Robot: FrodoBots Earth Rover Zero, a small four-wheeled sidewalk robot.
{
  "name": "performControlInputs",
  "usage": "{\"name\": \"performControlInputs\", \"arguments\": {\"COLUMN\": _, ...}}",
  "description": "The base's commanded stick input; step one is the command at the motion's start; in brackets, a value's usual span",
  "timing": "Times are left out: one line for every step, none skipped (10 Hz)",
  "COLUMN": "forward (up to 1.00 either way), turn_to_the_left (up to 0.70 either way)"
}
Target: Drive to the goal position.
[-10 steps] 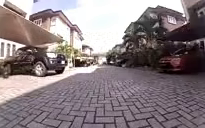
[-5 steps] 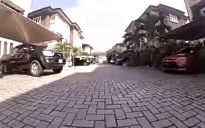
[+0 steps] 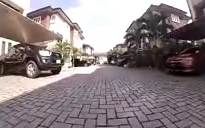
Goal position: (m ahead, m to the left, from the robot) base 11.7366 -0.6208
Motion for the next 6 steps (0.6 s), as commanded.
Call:
{"name": "performControlInputs", "arguments": {"forward": 0.69, "turn_to_the_left": 0.03}}
{"name": "performControlInputs", "arguments": {"forward": 0.69, "turn_to_the_left": 0.03}}
{"name": "performControlInputs", "arguments": {"forward": 0.69, "turn_to_the_left": 0.03}}
{"name": "performControlInputs", "arguments": {"forward": 0.69, "turn_to_the_left": 0.03}}
{"name": "performControlInputs", "arguments": {"forward": 0.69, "turn_to_the_left": 0.03}}
{"name": "performControlInputs", "arguments": {"forward": 0.69, "turn_to_the_left": 0.03}}
